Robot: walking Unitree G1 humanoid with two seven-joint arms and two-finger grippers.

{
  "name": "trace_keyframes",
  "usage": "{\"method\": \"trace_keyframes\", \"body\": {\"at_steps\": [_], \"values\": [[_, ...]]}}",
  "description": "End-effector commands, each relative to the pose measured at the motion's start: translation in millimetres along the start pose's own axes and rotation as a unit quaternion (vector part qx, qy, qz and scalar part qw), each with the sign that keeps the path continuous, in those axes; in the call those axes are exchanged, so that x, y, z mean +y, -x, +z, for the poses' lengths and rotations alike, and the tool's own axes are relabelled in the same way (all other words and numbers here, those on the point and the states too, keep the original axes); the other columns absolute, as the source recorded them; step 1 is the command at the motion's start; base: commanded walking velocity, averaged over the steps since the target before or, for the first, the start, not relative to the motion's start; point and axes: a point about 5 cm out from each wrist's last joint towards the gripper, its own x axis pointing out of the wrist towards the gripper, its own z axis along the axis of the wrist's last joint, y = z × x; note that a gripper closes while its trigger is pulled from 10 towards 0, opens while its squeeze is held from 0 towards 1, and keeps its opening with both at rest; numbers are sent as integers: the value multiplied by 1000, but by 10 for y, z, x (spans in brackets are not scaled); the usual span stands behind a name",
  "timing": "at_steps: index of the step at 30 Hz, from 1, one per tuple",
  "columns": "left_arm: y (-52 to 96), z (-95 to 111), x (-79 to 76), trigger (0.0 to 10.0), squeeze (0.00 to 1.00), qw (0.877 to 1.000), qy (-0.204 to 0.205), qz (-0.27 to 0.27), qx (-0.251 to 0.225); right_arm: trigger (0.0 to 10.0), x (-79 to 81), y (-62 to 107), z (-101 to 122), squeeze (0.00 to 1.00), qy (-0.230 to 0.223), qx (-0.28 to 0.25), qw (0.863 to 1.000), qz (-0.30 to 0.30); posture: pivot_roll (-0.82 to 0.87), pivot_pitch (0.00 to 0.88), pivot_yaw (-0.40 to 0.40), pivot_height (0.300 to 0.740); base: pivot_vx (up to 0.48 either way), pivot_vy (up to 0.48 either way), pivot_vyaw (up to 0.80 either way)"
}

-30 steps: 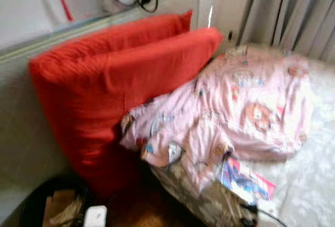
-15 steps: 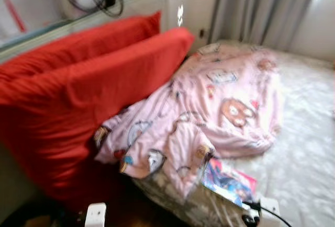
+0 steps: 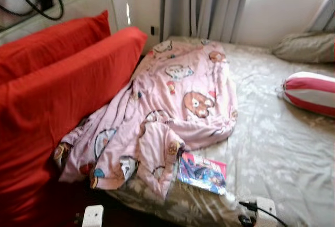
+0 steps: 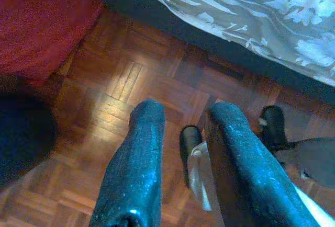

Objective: Clean up the room

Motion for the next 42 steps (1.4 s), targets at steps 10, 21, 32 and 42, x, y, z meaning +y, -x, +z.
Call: {"method": "trace_keyframes", "body": {"at_steps": [10,21,32,42], "values": [[5,12,18,10000,0,1000,1,9,-13,10000,13,0,43,0,-2,-23,1000,8,104,0,-1,740,0,0,-49],[4,519,46,10000,0,985,46,35,-162,10000,65,33,251,0,-16,-139,989,43,96,0,3,740,0,0,0],[127,1589,-93,10000,0,937,25,18,-347,10000,55,91,228,0,-7,-182,982,56,88,0,17,740,0,0,0],[236,1387,-88,10000,0,916,-7,-21,-400,10000,731,204,1733,0,63,-416,898,126,77,0,23,740,0,0,0]]}}
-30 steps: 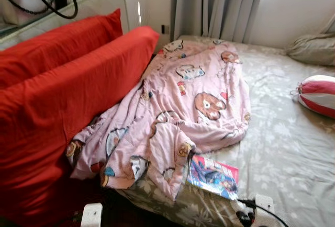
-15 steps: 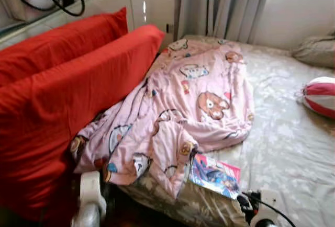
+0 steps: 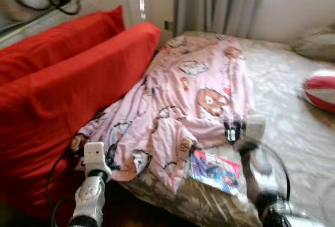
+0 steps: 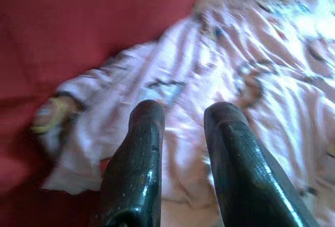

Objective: Clean up the room

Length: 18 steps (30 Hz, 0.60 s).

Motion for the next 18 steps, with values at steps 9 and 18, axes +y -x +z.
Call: {"method": "trace_keyframes", "body": {"at_steps": [9,18], "values": [[425,-61,69,10000,0,998,-17,-18,-56,10000,-146,638,-384,0,-5,24,998,-65,107,0,8,740,0,0,0],[569,78,35,10000,0,996,-19,-37,-77,10000,-90,851,-445,0,19,38,996,-73,115,0,13,740,0,0,0]]}}
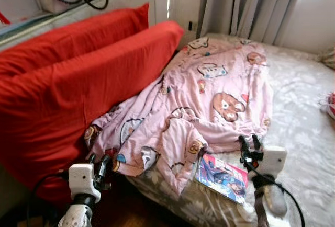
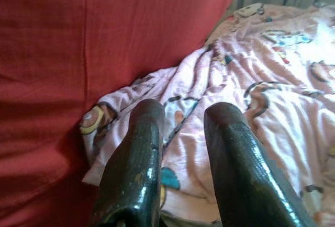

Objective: Clean up the room

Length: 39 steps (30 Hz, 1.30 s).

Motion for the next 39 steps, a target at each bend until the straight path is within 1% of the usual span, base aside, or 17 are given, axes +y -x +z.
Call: {"method": "trace_keyframes", "body": {"at_steps": [1,4,5,9,14,17,18,21,26,27,28,31,34,39], "values": [[3,49,-12,10000,0,1000,5,-3,-2,10000,20,-30,60,0,-1,-5,1000,1,106,0,14,740,0,0,0],[-19,95,-14,10000,0,1000,10,-4,-6,10000,56,-68,98,0,-1,-2,1000,16,97,0,20,740,0,0,0],[-73,152,-20,10000,0,1000,10,-11,-10,10000,99,-132,163,0,10,-9,1000,24,86,0,24,740,0,0,0],[-129,275,-15,10000,0,1000,11,-15,-22,10000,145,-202,256,0,19,-21,999,32,104,0,12,715,0,0,0],[-108,325,50,10000,0,1000,11,-5,-17,10000,131,-181,260,0,19,-10,1000,17,110,0,8,685,0,0,0],[-106,358,58,10000,0,1000,10,-3,-18,10000,132,-165,267,0,20,-12,1000,14,112,0,6,671,0,0,0],[-109,371,57,10000,0,1000,9,-3,-16,10000,126,-157,268,0,26,-10,1000,9,115,0,9,671,0,0,0],[-106,384,46,10000,0,1000,13,-4,-14,10000,128,-155,281,0,21,-13,1000,10,113,0,7,671,0,0,0],[-108,428,18,10000,0,1000,14,-7,-15,10000,98,-171,283,0,23,1,1000,-1,111,0,2,671,0,0,0],[-112,444,13,10000,0,1000,16,-6,-16,10000,101,-172,273,0,14,9,1000,-3,111,0,2,671,0,0,0],[-115,452,7,10000,0,1000,17,-6,-16,10000,112,-172,270,0,20,12,1000,3,110,0,1,661,0,0,0],[-117,460,0,10000,0,1000,18,-7,-15,10000,124,-168,280,0,18,6,1000,6,111,0,0,656,0,0,0],[-121,474,-16,10000,0,1000,20,-8,-14,10000,134,-166,297,0,16,0,1000,9,109,0,-2,656,0,0,0],[-110,477,-43,10000,0,1000,25,-10,-10,10000,128,-163,281,0,14,12,1000,11,109,0,-6,656,0,0,0]]}}
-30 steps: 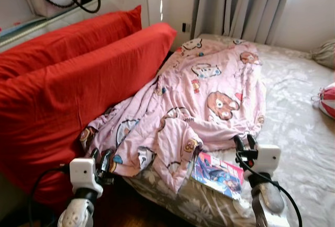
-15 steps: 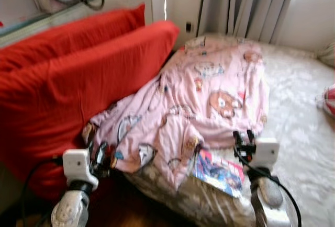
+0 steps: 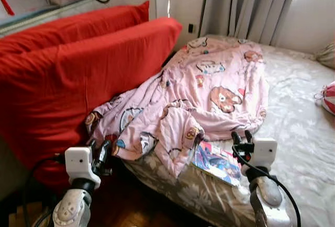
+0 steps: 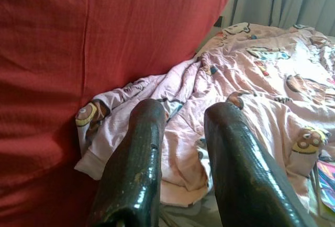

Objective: Clean up the room

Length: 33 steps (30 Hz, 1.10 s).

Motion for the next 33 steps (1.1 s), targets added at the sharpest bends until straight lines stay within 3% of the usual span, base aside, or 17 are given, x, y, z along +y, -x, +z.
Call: {"method": "trace_keyframes", "body": {"at_steps": [1,22,26,33], "values": [[27,5,-1,10000,0,1000,7,1,3,10000,-4,6,19,0,-2,0,1000,2,109,0,-8,656,0,0,0],[34,-1,-46,10000,0,1000,23,-4,15,10000,43,-5,-25,0,-7,21,1000,15,111,0,-12,656,0,0,0],[39,-6,-49,10000,0,1000,23,-6,17,10000,45,-5,-49,0,-6,31,999,15,109,0,-12,631,0,0,0],[44,-7,-48,10000,0,1000,22,-5,18,10000,57,2,-36,0,-9,22,1000,20,113,0,-13,626,0,0,0]]}}
